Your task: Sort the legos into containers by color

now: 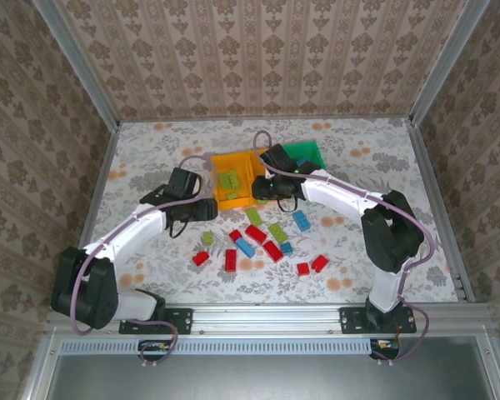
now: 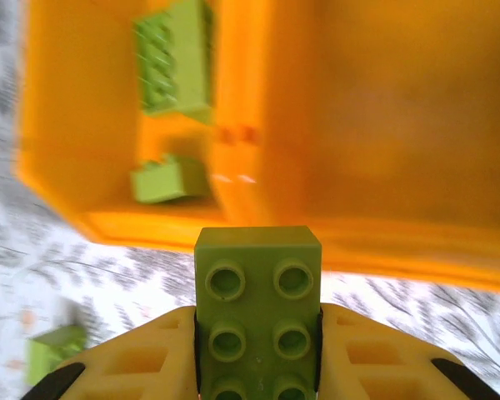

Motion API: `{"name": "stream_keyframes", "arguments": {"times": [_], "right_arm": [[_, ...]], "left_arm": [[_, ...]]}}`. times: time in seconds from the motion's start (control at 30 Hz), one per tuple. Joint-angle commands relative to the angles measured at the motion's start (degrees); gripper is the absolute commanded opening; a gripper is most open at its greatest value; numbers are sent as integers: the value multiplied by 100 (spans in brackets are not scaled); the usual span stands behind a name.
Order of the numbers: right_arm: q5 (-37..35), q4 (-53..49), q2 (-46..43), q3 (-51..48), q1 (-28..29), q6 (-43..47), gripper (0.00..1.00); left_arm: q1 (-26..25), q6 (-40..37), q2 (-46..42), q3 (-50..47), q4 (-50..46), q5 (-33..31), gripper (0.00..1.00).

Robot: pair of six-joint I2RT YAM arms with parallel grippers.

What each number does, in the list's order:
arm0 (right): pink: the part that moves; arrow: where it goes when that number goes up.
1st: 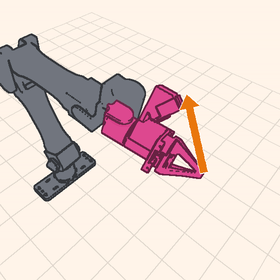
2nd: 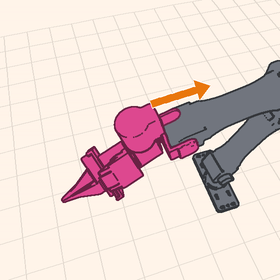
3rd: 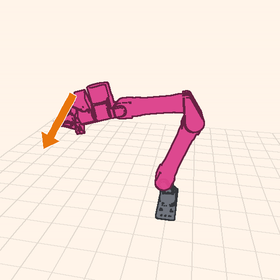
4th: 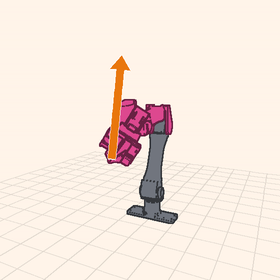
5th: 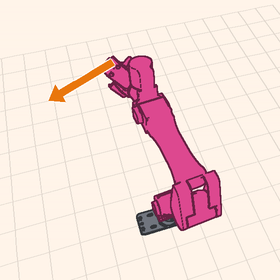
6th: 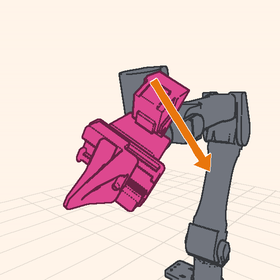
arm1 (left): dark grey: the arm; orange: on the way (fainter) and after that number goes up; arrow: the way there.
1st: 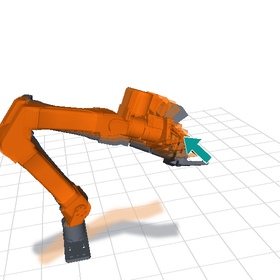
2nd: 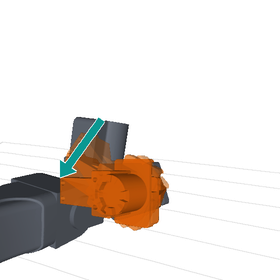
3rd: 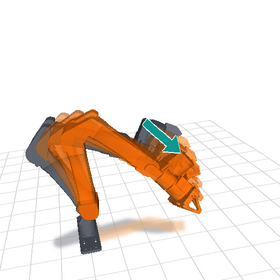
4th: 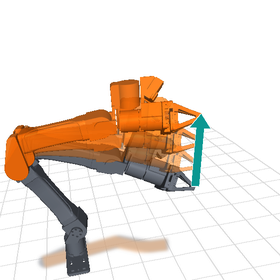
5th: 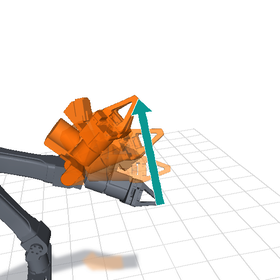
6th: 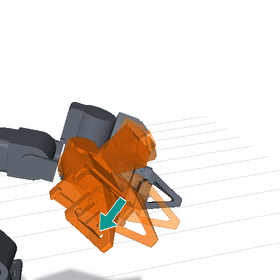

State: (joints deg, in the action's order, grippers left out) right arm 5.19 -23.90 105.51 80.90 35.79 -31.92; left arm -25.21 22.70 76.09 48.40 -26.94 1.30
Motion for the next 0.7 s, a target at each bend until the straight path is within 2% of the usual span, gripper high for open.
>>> {"name": "stream_keyframes", "arguments": {"times": [0.0,0.23,0.5,0.6,0.67], "right_arm": [[711,454,303,543,24,-215,24],[844,412,1149,1591,7,-445,26],[567,331,1775,2237,-54,-587,38],[523,230,1849,2359,-70,-537,51],[456,177,1822,2366,-72,-521,55]], "left_arm": [[-208,186,-91,-214,-351,80,72],[-362,510,-148,-632,-395,165,70],[-397,640,95,-694,-106,391,69],[-422,646,187,-641,-41,406,68],[-423,647,257,-638,-5,444,67]]}}
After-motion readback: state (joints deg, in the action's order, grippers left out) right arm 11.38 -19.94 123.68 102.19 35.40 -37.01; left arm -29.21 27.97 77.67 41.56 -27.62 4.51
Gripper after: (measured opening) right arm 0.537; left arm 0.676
